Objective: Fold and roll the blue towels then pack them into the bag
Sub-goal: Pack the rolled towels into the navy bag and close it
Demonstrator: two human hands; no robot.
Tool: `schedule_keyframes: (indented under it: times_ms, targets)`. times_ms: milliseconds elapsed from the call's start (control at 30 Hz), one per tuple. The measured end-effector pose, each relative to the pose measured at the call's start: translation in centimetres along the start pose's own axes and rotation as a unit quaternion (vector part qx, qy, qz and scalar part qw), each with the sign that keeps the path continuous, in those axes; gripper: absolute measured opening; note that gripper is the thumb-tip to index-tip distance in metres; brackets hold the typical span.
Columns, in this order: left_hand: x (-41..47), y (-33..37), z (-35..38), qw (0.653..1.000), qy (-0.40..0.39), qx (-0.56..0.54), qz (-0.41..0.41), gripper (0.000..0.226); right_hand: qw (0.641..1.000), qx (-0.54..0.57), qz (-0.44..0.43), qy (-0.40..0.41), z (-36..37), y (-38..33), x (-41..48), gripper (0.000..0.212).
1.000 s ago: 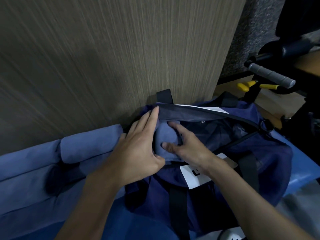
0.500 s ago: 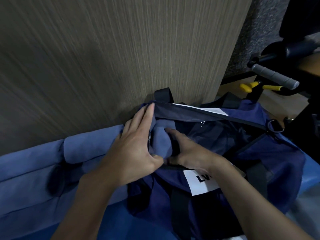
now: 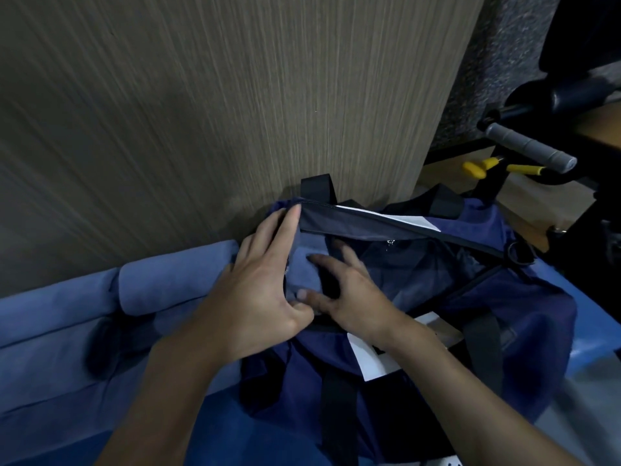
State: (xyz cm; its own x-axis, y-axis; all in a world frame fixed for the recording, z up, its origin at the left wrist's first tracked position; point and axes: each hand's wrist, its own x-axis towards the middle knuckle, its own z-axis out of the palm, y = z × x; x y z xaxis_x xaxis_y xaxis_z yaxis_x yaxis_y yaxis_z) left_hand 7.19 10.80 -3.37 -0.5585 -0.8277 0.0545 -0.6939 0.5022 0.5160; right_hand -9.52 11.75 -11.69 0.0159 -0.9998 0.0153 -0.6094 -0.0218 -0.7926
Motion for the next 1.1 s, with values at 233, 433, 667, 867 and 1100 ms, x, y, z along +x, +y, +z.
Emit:
schedule_keyframes:
  times_ms: [233,433,667,867,1100]
  targets:
    - [-0.3,0.0,-0.2,1.0,-0.02,0.009,-0.005,0.11,0.998,-0.035,-0.002,-0.048,0.2,0.7,-0.3,0.093]
    - [-0.8,-1.5,0.0,1.0,-0.002,-0.012,0.001,0.104,0.998,-0.055,-0.009,-0.022,-0.6,-0.3,-0.7,0.084]
    - [-2.3,-1.5,-0.2,1.0,0.016,-0.001,0.013,0.094,0.986,-0.036,-0.111,0.119,-1.8,-4.3,-2.9,0.024]
    - [-6.0,-3.8,-2.1,0.991,0.126,-0.051,0.015,0.064,0.971,-0.01,-0.195,0.138,-0.5,-8.2,-4.1,0.006]
    - [-11.9,-10.8,-6.9,0.966,0.214,0.084,-0.121,0.053,0.972,0.041,-0.225,0.055,6.7,-14.6,-4.8,0.01]
